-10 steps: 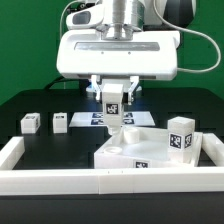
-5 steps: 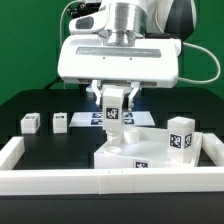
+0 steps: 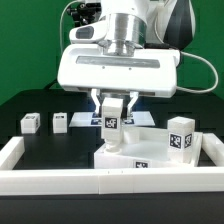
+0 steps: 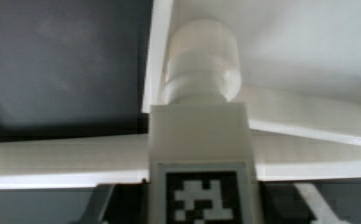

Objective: Assemble square table

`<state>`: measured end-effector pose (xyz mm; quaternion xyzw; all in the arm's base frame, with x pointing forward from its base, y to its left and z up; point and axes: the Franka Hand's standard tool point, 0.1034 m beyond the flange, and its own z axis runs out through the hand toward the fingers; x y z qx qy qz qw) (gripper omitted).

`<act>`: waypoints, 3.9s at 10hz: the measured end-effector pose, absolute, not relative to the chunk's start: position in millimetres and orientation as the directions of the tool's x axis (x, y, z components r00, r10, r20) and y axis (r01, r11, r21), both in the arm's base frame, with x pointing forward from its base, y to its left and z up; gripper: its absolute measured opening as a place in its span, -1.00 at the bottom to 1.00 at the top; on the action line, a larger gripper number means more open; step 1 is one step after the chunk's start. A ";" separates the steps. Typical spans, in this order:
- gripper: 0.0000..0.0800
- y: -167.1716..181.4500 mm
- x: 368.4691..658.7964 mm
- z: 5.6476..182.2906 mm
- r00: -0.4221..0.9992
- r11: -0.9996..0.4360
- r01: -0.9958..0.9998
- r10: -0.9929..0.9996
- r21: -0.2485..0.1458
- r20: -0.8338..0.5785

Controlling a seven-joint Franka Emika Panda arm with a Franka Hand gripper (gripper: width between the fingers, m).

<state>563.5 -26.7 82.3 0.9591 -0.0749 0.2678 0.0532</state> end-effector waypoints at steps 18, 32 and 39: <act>0.62 -22.8 559.5 73.1 0.870 -0.983 -0.176 -0.127 0.058 0.476; 0.62 -34.3 577.8 78.7 0.983 -0.983 -0.183 -0.184 -0.023 0.019; -0.27 -34.8 577.7 76.7 0.977 -0.977 -0.211 -0.211 -0.021 0.027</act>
Offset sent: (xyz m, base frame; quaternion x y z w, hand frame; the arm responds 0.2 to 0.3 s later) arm 0.0053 0.0060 -0.0104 0.0027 0.0235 0.0025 0.9997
